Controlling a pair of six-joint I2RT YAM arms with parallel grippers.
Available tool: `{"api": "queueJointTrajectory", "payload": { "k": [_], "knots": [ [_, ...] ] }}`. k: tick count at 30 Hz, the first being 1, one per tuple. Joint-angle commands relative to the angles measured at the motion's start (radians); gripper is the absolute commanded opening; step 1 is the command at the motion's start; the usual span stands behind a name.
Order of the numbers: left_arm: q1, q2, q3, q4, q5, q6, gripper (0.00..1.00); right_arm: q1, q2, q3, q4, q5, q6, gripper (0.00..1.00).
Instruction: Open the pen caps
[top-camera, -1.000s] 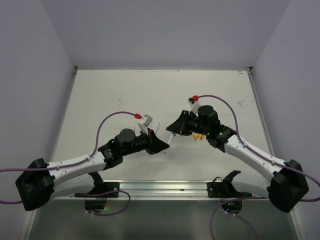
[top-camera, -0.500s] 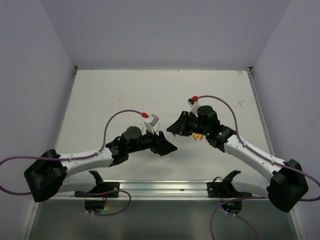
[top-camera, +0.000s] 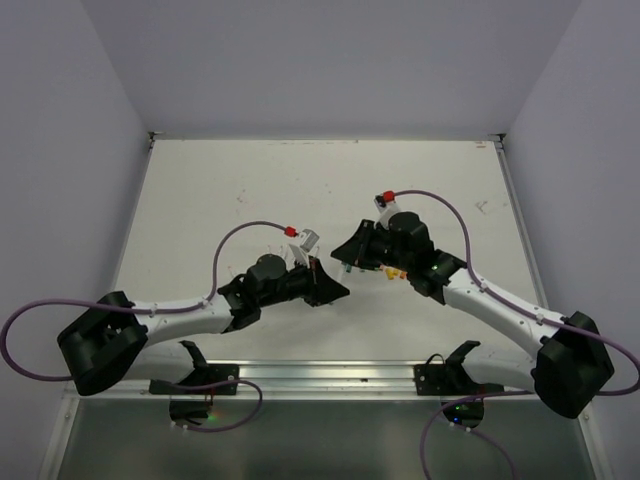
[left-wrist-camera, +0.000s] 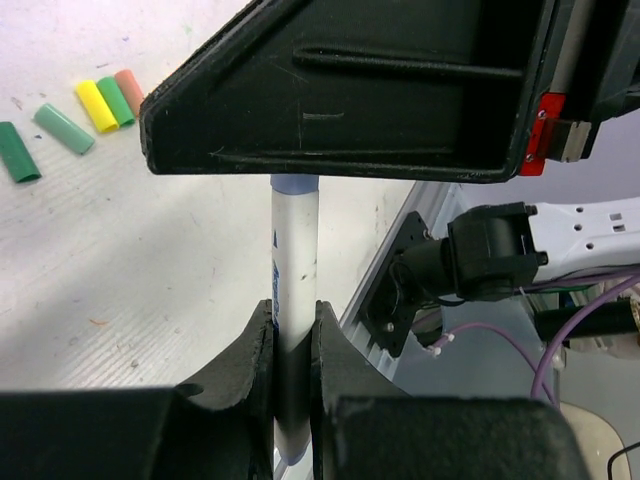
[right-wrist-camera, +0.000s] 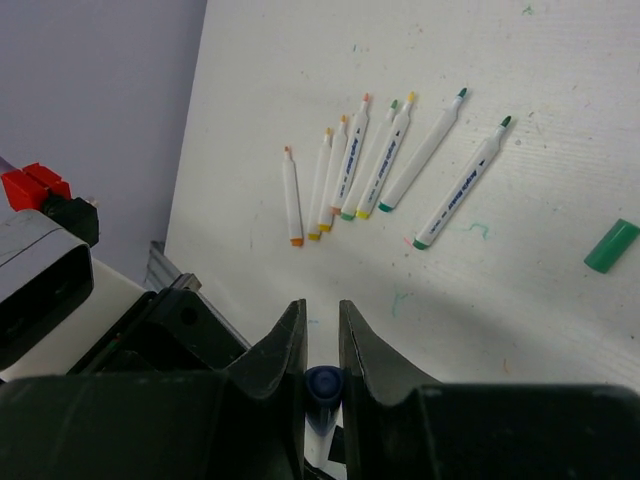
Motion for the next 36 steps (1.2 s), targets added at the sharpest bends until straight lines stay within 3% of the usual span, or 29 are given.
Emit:
{"api": "queueJointTrajectory", "payload": {
  "k": [1,7,13,16,18,20,23,28,36],
  "knots": [
    [-0.020,-0.079,-0.038,0.042,-0.049,-0.049,0.00,-0.034,0.020,0.039,0.110,0.238,-0.077,0.00],
    [-0.023,-0.162,-0.095,0.002,-0.077,-0.032,0.00,-0.245,0.077,-0.004,0.356,0.057,0.045,0.00],
    [-0.023,-0.239,-0.115,-0.089,-0.130,-0.009,0.00,-0.341,0.098,0.008,0.373,-0.021,0.096,0.00],
    [-0.023,-0.283,-0.098,-0.176,-0.179,0.023,0.00,-0.353,0.085,0.045,0.271,0.006,0.047,0.00],
    [-0.023,-0.308,-0.079,-0.310,-0.289,0.023,0.00,-0.356,0.109,0.151,0.030,0.022,-0.019,0.00],
    [-0.022,-0.351,-0.035,-0.519,-0.486,-0.009,0.00,-0.358,0.152,0.218,-0.237,0.087,-0.095,0.00],
    [0.000,-0.403,-0.006,-0.702,-0.682,-0.081,0.00,-0.371,0.146,0.243,-0.400,0.213,-0.146,0.00],
    [0.076,-0.478,-0.013,-0.948,-0.885,-0.176,0.00,-0.393,0.149,0.198,-0.497,0.310,-0.203,0.00],
    [0.184,-0.472,-0.075,-1.092,-0.957,-0.325,0.00,-0.459,0.135,0.097,-0.498,0.350,-0.251,0.00]
  ]
}}
